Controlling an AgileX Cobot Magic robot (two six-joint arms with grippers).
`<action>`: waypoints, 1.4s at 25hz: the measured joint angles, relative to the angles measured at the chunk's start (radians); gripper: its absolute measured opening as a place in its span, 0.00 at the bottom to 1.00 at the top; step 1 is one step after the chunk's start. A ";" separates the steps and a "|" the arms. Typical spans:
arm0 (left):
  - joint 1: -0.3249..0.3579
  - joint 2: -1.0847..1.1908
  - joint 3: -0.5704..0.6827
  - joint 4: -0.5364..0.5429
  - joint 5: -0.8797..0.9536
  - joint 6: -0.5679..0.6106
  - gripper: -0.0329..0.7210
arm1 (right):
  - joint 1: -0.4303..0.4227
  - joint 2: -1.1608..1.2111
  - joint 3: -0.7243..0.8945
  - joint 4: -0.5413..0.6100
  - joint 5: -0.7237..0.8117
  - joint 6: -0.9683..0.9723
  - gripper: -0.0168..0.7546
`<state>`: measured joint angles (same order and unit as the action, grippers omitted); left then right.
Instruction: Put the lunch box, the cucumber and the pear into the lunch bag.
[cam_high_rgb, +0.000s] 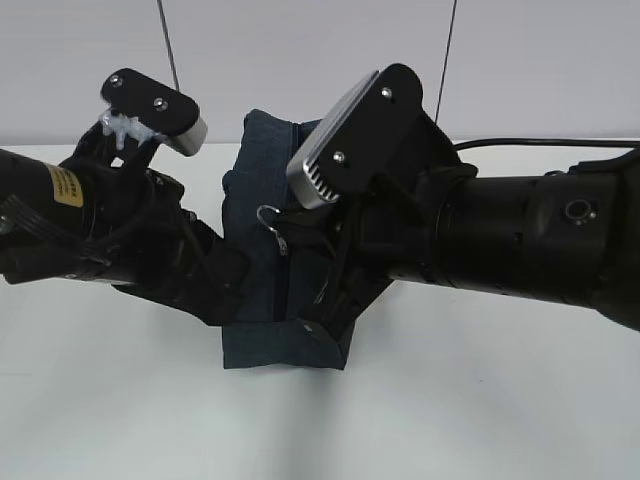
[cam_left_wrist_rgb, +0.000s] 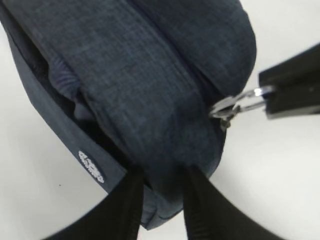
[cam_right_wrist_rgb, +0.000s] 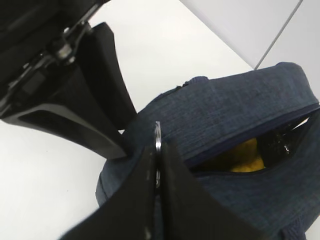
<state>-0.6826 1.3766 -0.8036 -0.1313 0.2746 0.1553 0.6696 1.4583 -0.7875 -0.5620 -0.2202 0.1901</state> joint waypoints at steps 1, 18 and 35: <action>0.000 0.000 0.000 0.000 0.000 0.000 0.26 | 0.000 0.000 0.000 0.000 -0.002 0.000 0.02; 0.000 0.066 0.000 -0.003 -0.064 0.000 0.18 | 0.000 0.000 0.000 -0.112 -0.039 0.125 0.02; 0.000 0.066 0.000 0.007 -0.019 0.000 0.05 | -0.028 -0.030 0.000 -0.113 -0.037 0.117 0.02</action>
<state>-0.6826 1.4429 -0.8036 -0.1238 0.2552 0.1553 0.6418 1.4279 -0.7875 -0.6752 -0.2568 0.3075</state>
